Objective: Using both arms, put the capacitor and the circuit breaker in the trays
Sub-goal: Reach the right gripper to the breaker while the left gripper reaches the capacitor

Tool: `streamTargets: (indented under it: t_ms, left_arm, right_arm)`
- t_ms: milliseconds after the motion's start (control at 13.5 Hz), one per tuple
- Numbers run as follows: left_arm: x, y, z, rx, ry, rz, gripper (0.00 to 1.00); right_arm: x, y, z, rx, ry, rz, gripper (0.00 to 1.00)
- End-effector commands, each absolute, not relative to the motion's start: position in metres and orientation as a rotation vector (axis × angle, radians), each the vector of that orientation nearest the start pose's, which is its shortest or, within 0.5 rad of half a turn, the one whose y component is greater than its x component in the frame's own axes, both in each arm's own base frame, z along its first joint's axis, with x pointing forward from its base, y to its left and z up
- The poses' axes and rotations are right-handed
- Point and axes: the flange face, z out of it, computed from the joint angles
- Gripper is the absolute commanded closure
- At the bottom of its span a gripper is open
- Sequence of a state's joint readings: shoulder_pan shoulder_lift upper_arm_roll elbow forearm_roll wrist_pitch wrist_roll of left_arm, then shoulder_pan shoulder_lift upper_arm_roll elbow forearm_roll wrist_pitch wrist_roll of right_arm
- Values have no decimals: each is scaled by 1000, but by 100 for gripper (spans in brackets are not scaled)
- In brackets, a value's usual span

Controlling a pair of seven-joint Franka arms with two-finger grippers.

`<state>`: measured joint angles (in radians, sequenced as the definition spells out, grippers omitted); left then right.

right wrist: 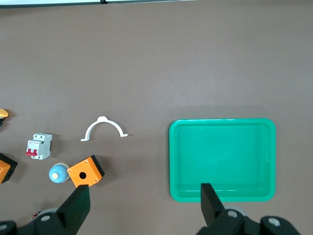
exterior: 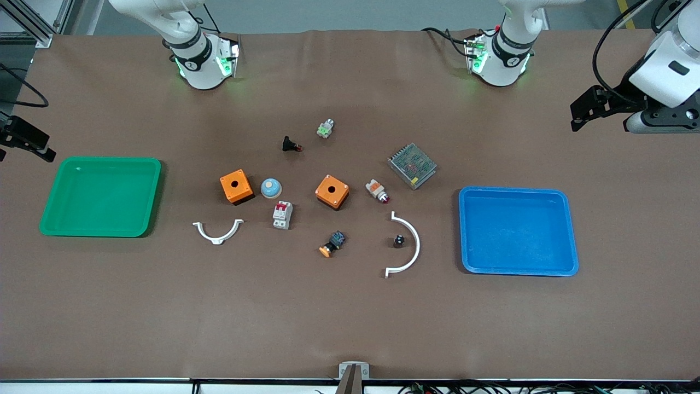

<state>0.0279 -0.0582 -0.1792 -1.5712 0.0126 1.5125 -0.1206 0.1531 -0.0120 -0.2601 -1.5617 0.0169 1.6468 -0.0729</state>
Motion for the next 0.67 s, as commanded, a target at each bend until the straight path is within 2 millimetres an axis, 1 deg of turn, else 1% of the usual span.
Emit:
streamTargets:
  t_ms: [0,74,148,222,296,370,519,593]
  left_arm:
    - [520,-79,658,-3120,49,0,0]
    - [521,-79,657,-3120,46,0,0]
    - [526,-79,650,-3120,49,21,0]
    - [533,-84,648,-3113,69,19,0]
    - [547,-88,642,-3094,83,20,0]
    - [562,-98,631,-3096,106,39,0]
    - [584,-129,593,-3103,132,102,0]
    - [596,-151,570,-3112,113,101,0]
  right_arm:
    - [559,-62,647,-3148,41,-149,0]
    - [559,-62,647,-3148,41,-152,0]
    - [559,-62,647,-3148,41,-152,0]
    - [559,-62,647,-3146,41,-152,0]
    - [559,-61,647,-3148,39,-149,0]
    - [559,-60,647,-3146,39,-149,0]
    - [559,-59,646,-3146,36,-147,0]
    - [559,-59,646,-3146,36,-149,0]
